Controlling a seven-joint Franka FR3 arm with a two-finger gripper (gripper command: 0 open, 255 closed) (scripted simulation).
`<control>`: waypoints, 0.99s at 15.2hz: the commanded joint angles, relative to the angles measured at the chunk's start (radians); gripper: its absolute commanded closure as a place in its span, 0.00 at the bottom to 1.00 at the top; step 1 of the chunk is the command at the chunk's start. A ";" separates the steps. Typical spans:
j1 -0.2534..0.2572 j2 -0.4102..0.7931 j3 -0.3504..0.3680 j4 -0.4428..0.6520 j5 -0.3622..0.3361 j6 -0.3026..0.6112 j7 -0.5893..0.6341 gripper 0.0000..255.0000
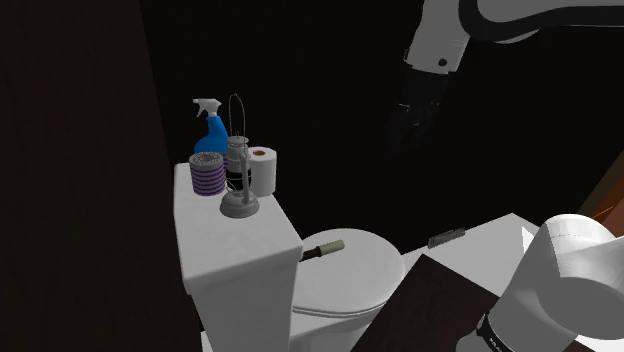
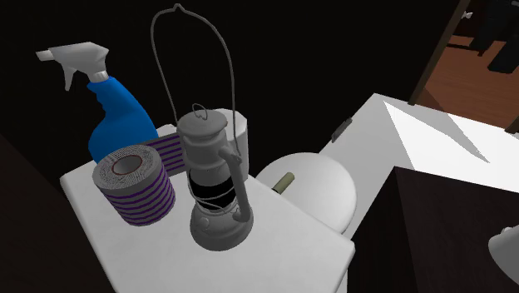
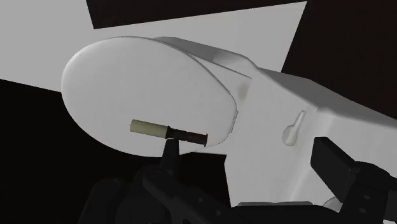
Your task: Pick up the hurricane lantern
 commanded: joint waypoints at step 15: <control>0.009 0.232 0.242 -0.051 0.005 0.600 0.279 0.00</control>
